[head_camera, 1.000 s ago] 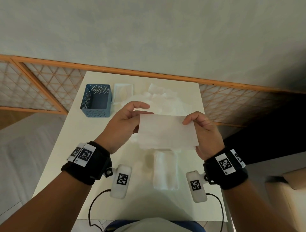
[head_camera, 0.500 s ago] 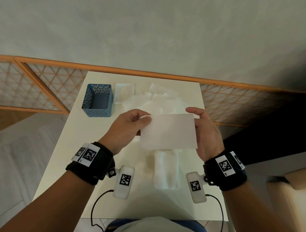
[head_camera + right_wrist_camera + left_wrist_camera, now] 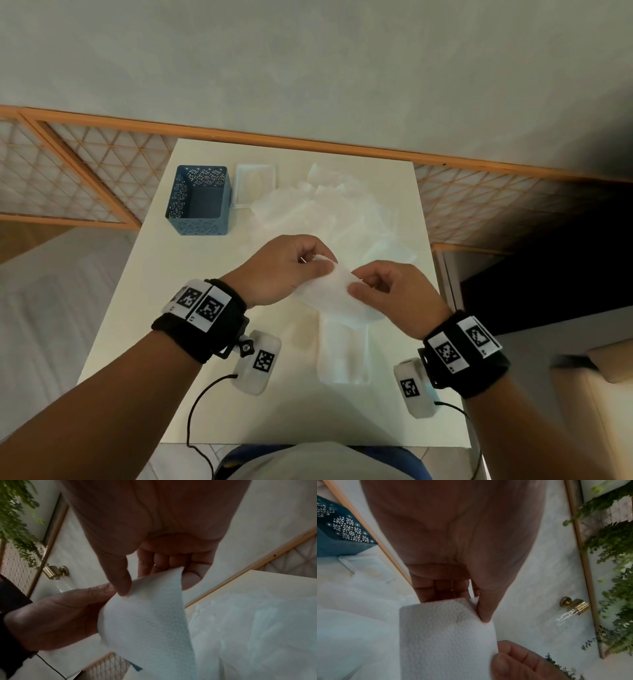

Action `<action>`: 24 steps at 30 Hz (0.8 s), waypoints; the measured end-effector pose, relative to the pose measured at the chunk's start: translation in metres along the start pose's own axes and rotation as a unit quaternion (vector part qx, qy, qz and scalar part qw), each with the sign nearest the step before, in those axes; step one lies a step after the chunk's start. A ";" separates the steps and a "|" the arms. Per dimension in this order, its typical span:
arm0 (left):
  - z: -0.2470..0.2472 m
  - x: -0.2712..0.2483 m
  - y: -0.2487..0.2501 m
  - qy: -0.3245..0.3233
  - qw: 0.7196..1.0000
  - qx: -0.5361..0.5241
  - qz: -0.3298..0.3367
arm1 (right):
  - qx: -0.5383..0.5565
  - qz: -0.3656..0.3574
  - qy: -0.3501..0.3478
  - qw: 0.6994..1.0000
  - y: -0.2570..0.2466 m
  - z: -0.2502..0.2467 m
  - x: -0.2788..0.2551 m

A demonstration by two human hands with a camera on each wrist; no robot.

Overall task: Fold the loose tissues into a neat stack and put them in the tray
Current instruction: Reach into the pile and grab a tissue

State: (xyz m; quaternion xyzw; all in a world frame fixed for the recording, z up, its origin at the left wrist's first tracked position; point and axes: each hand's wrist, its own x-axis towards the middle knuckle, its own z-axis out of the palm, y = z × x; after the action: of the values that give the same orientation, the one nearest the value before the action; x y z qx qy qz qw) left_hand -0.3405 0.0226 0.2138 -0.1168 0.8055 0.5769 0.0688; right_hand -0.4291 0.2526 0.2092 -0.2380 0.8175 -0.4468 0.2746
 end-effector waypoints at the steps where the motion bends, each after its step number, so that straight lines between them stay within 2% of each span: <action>1: 0.004 0.002 -0.002 -0.003 1.000 -0.013 -0.003 | -0.005 0.005 -0.006 1.000 0.004 0.003 -0.001; 4: 0.011 0.008 -0.014 -0.020 0.994 -0.094 -0.047 | 0.039 0.039 0.011 0.998 0.015 0.008 -0.005; 7: 0.017 0.013 -0.041 -0.048 0.976 -0.170 -0.125 | 0.143 0.115 0.040 0.982 0.033 0.015 -0.010; 11: 0.047 0.021 -0.078 -0.019 0.939 -0.262 -0.221 | 0.224 0.229 0.075 0.944 0.076 0.037 -0.015; 13: 0.066 0.028 -0.093 -0.002 0.931 -0.269 -0.246 | 0.239 0.275 0.080 0.928 0.096 0.049 -0.017; 16: 0.093 0.037 -0.106 0.030 0.947 -0.199 -0.252 | 0.157 0.313 0.076 0.934 0.124 0.062 -0.018; 19: 0.113 0.041 -0.120 0.047 0.966 -0.097 -0.237 | 0.068 0.312 0.066 0.945 0.143 0.070 -0.015; 24: 0.125 0.042 -0.149 0.061 0.968 -0.030 -0.242 | -0.033 0.312 0.054 0.948 0.156 0.073 -0.008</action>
State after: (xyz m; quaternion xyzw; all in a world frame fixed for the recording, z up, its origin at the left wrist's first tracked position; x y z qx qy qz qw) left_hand -0.3444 0.0906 0.0267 -0.3455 0.7385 0.5583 0.1533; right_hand -0.3975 0.2900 0.0442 0.0443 0.8786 -0.3239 0.3480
